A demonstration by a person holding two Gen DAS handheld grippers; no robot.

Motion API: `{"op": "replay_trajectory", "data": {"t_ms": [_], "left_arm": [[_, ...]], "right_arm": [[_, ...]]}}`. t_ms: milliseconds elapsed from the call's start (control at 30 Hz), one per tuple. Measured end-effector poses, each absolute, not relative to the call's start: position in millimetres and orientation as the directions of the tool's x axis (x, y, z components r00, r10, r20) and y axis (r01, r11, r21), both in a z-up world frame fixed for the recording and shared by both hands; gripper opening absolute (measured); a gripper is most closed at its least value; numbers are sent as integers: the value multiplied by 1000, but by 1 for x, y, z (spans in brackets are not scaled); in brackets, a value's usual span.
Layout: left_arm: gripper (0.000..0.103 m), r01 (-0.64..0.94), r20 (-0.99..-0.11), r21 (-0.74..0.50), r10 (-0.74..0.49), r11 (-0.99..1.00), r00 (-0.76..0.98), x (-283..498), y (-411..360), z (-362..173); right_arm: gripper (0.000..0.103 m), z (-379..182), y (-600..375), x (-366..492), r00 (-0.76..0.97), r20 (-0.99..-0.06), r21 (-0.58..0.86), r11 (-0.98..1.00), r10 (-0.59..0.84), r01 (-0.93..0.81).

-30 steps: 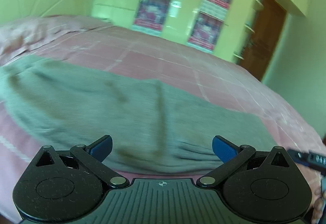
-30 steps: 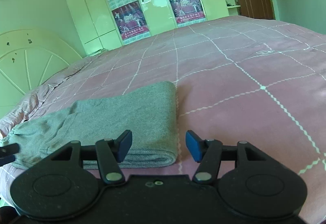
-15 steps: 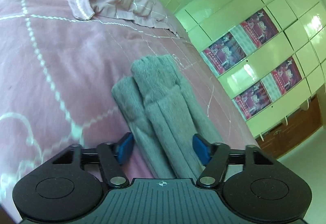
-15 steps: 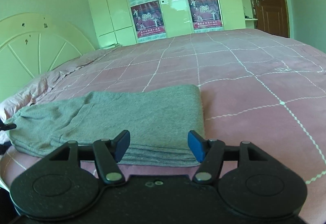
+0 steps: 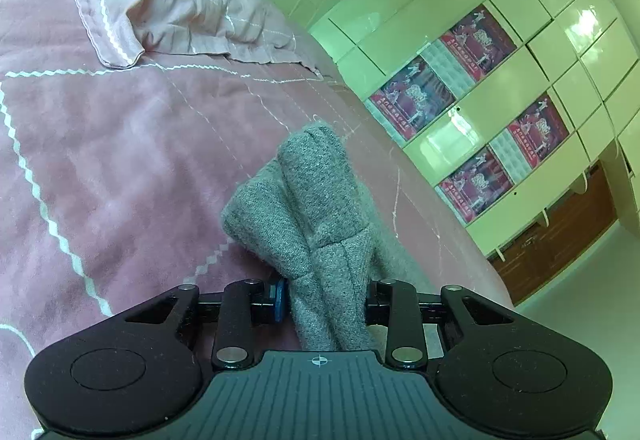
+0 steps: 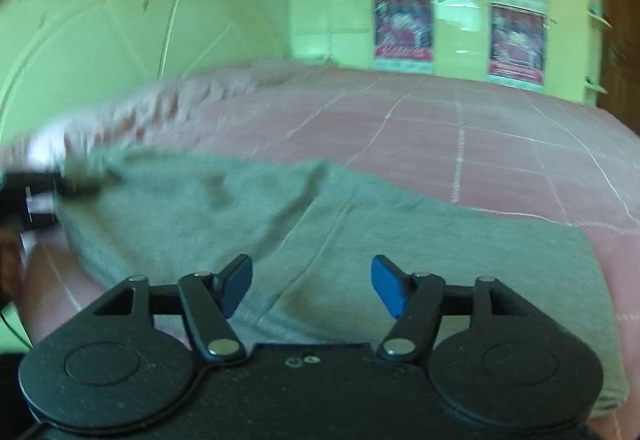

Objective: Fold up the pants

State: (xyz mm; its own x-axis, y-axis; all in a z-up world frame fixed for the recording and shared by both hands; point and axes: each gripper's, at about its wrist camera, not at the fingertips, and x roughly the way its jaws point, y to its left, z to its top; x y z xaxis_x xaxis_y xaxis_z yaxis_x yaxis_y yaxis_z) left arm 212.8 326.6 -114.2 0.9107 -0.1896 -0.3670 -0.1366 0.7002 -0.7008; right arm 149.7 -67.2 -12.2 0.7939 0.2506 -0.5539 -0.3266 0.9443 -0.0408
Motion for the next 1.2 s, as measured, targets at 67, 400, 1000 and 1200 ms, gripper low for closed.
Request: {"op": "replay_trajectory", "data": {"t_ms": [67,400,1000,1200], "left_arm": [[32,-127,-372,-686,-196,716,907,211,327,-112],[32,-72,-350,-559,-156,826,924,203,305,-73],[40,561,-274,-190,-592,806,758,223,-19,64],[100,515,-404,-226,-561,827,723,189,-57,14]], "right_arm": [[63,-37,-47,155,750,-634,-146,923,189,-356],[82,-4,-111,116,841,-458,42,952,287,-302],[82,1,-357,70,955,-296,613,772,27,168],[83,-19,-392,72,952,-298,740,647,71,183]]}}
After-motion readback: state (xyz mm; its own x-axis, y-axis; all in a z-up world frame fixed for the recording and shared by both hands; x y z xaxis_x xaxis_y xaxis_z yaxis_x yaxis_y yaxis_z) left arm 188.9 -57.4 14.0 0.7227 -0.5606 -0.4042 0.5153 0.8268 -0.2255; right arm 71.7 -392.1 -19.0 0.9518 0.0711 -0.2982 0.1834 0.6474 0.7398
